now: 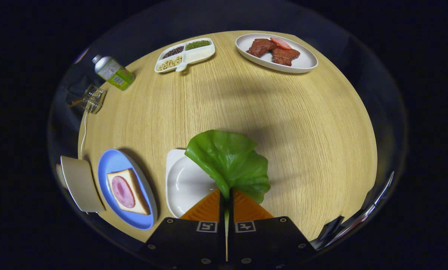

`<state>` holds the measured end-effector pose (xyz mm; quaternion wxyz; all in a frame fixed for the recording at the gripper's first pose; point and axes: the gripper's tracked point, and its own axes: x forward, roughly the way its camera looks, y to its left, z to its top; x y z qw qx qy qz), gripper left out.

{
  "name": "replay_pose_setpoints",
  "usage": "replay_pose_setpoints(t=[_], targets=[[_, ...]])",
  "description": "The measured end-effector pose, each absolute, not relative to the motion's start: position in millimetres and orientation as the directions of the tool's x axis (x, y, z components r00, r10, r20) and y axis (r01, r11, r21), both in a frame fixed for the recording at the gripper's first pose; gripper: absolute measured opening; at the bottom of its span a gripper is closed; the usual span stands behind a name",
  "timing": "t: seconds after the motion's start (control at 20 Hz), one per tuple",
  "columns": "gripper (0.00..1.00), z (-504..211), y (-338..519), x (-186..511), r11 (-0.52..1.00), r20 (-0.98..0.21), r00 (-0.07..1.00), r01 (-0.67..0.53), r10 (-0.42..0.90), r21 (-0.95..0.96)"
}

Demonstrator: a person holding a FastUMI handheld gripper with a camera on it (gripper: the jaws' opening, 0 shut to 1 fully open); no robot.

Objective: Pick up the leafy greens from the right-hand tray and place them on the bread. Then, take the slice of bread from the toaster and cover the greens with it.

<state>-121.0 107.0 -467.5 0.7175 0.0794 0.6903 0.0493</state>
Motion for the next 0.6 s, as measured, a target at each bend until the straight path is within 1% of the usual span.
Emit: replay_pose_setpoints(t=[0.2, 0.6], targets=[[0.03, -444, 122, -118, 0.973, -0.971, 0.077, 0.030, 0.228, 0.231], [0.03, -422, 160, -121, 0.959, -0.955, 0.078, -0.023, 0.285, 0.284]])
